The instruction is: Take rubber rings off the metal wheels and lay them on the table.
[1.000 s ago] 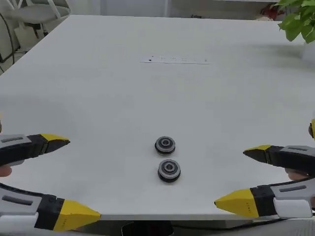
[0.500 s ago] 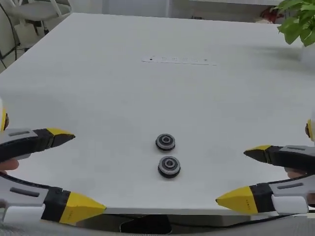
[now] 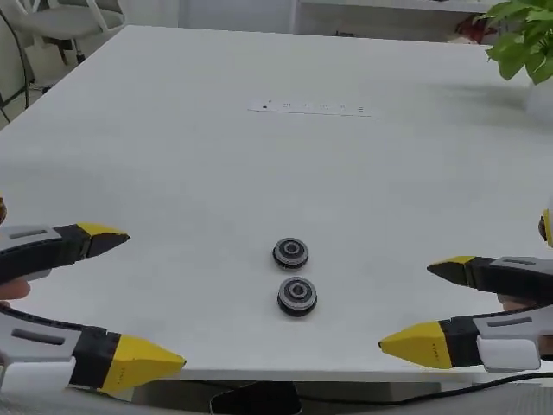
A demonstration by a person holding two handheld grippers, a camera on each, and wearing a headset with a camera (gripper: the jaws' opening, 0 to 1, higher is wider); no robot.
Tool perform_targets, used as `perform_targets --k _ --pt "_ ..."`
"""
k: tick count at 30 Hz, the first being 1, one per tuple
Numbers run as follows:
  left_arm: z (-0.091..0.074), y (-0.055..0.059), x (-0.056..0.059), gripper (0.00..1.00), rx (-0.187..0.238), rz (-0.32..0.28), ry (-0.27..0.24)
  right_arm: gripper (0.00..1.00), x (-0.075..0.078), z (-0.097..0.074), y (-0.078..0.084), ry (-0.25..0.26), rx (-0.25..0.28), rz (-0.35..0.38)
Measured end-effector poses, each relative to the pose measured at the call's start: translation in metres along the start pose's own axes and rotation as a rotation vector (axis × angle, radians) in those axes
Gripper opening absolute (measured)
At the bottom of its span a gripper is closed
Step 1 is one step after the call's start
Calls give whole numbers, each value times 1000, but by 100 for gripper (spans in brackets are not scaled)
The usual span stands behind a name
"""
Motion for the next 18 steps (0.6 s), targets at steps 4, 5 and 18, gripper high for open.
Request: perform_targets --k 4,5,18 --pt "0 -2 0 99 3 4 5 92 0 -2 -4 2 35 8" --pt "0 -1 -1 99 -3 5 6 92 0 -3 -4 5 38 9" --pt "-1 -26 10 98 42 76 76 91 -1 -8 -5 8 29 9"
Point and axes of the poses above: the centre of the closed fingertips' face, and the gripper's own axes: z roughly forward along the fingers, x roughly to its right, y roughly out of its underside, the point moved 8 cm from there along -z, roughly backward along the fingers, and after that the axes turned 5 degrees about x, right-handed, at the moved point
